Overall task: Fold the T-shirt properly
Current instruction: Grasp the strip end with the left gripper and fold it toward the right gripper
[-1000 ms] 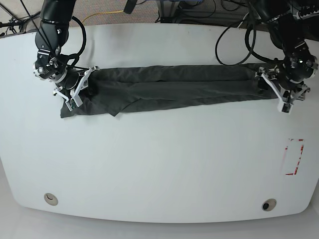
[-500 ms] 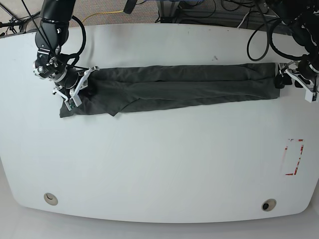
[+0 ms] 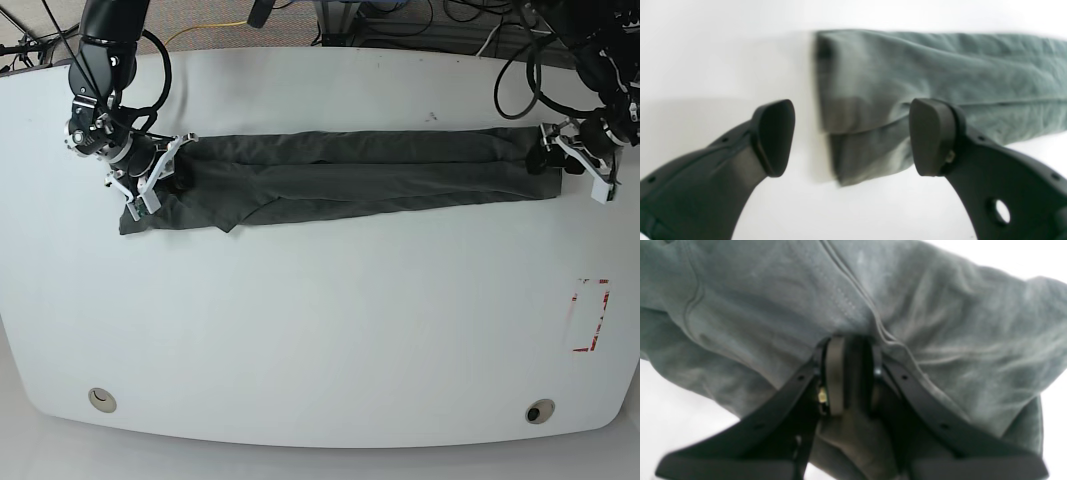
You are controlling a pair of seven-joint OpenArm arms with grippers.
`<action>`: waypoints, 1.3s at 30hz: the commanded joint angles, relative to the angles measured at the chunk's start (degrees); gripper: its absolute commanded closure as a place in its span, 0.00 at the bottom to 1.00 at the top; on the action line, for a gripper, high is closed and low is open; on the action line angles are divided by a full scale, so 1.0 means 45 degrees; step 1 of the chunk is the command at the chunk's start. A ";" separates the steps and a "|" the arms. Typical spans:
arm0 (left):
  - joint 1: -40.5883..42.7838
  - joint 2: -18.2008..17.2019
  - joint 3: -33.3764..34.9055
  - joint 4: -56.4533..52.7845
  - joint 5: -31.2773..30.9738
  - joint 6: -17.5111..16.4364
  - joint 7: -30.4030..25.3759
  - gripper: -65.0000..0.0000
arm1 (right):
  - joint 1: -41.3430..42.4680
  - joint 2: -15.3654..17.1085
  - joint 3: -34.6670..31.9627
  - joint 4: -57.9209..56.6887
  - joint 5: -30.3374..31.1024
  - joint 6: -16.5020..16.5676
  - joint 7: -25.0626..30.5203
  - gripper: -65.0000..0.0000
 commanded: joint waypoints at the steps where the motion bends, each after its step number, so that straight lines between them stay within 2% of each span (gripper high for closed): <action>1: -0.0138 -0.0263 0.0208 -0.0058 -0.0215 -0.0017 -0.0211 0.23 | -0.0182 0.0098 -0.0026 -0.0095 -0.0755 -0.0114 -0.1166 0.84; 9: -0.0177 -0.0263 0.0111 -0.1563 -0.0176 -0.0017 -0.0250 0.23 | -0.0163 0.0118 -0.0006 -0.0134 -0.0755 -0.0114 -0.1166 0.84; 15: -0.0099 -0.0263 0.0169 -0.1641 -0.0235 -0.0017 -0.0230 0.25 | -0.0163 0.0079 -0.0006 -0.0115 -0.0735 -0.0114 -0.1166 0.84; 16: -0.0099 -0.0263 0.0169 -0.1660 -0.0235 -0.0017 -0.0230 0.29 | -0.0163 0.0079 -0.0006 -0.0115 -0.0735 -0.0114 -0.1166 0.84; 19: -0.0138 -0.0166 0.0189 -0.1699 -0.0176 -0.0017 -0.0230 0.50 | -0.0182 0.0079 -0.0006 -0.0076 -0.0735 -0.0114 -0.1166 0.84; 21: -0.0177 0.0147 0.0189 -0.1699 -0.0039 -0.0017 -0.0250 0.73 | -0.0182 0.0079 -0.0006 -0.0095 -0.0735 -0.0114 -0.1146 0.84; 23: -0.0177 0.0284 0.0189 -0.1699 0.0429 -0.0017 -0.0250 0.88 | -0.0182 0.0079 -0.0006 -0.0095 -0.0735 -0.0114 -0.1146 0.84; 24: -0.0196 0.0362 0.0189 -0.1680 0.0781 -0.0017 -0.0250 0.91 | -0.0182 0.0079 -0.0006 -0.0095 -0.0735 -0.0114 -0.1146 0.84; 28: -0.0450 0.0753 0.0189 -0.1465 0.1934 -0.0017 -0.0250 0.92 | -0.0182 0.0079 -0.0006 -0.0095 -0.0735 -0.0114 -0.1146 0.84; 32: -0.0040 0.1182 0.0228 0.0352 0.2500 -0.0017 -0.0230 0.92 | -0.0202 0.0059 -0.0006 -0.0154 -0.0735 -0.0114 -0.1146 0.84; 39: 0.1074 0.1280 0.2299 0.3556 0.3008 -0.0017 -0.0230 0.92 | -0.0202 0.0059 -0.0006 -0.0115 -0.0735 -0.0114 -0.1146 0.84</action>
